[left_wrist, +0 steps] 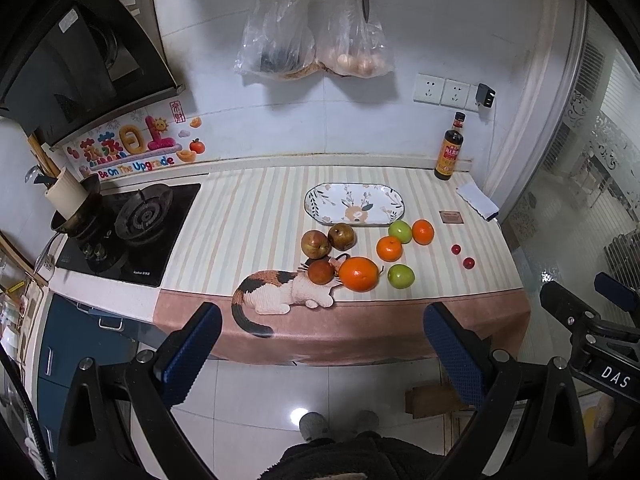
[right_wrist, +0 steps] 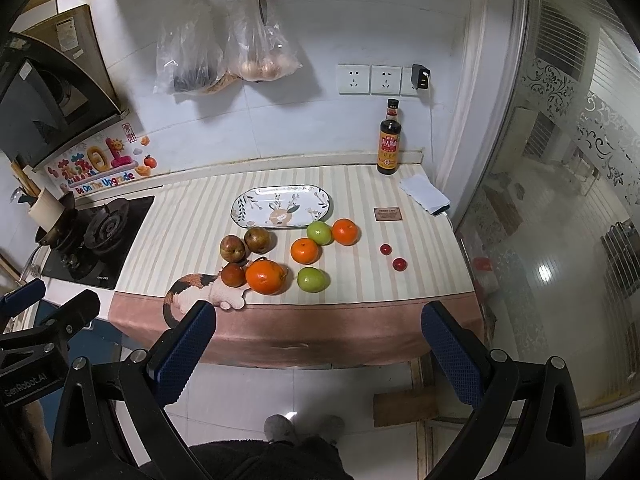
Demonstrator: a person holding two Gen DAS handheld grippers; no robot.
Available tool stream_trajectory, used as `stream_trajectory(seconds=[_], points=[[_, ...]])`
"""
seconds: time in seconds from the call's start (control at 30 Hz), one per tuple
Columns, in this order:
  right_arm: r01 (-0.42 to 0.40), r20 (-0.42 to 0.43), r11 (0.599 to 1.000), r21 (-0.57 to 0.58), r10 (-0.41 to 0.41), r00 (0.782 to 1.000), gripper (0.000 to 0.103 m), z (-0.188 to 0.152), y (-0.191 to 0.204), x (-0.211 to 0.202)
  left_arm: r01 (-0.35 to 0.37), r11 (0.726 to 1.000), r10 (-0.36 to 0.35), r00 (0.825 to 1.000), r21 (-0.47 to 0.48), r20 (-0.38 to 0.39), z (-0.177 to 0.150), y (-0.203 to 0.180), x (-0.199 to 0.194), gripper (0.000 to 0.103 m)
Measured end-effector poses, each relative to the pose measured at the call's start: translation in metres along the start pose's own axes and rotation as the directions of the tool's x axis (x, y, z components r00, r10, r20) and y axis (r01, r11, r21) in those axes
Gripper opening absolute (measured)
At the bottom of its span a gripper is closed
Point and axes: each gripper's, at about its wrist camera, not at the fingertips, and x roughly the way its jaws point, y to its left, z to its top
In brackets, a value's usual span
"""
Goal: Organize fruits
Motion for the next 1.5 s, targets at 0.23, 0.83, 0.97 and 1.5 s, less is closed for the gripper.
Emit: stream_trajectory(seconds=[0.23, 0.83, 0.97, 1.5], points=[[0.001, 0.007, 1.000, 0.004, -0.001, 1.000, 0.103, -0.002, -0.002, -0.006, -0.002, 1.000, 0.002, 1.000, 0.001, 0.007, -0.001, -0.002, -0.004, 0.103], [-0.053, 0.003, 0.997, 0.050, 0.053, 0.999, 0.103, -0.003, -0.026, 0.000, -0.021, 0.999, 0.022, 0.999, -0.031, 0.027, 0.001, -0.010, -0.009, 0.103], [-0.073, -0.007, 0.995, 0.068, 0.073, 0.997, 0.103, 0.000, -0.036, 0.029, -0.137, 0.989, 0.141, 0.987, -0.054, 0.082, 0.005, -0.011, 0.007, 0.103], [-0.214, -0.373, 0.923, 0.320, 0.330, 0.867, 0.103, -0.005, 0.000, 0.328, -0.258, 0.966, 0.248, 0.928, 0.000, -0.279, 0.012, 0.056, 0.227, 0.103]])
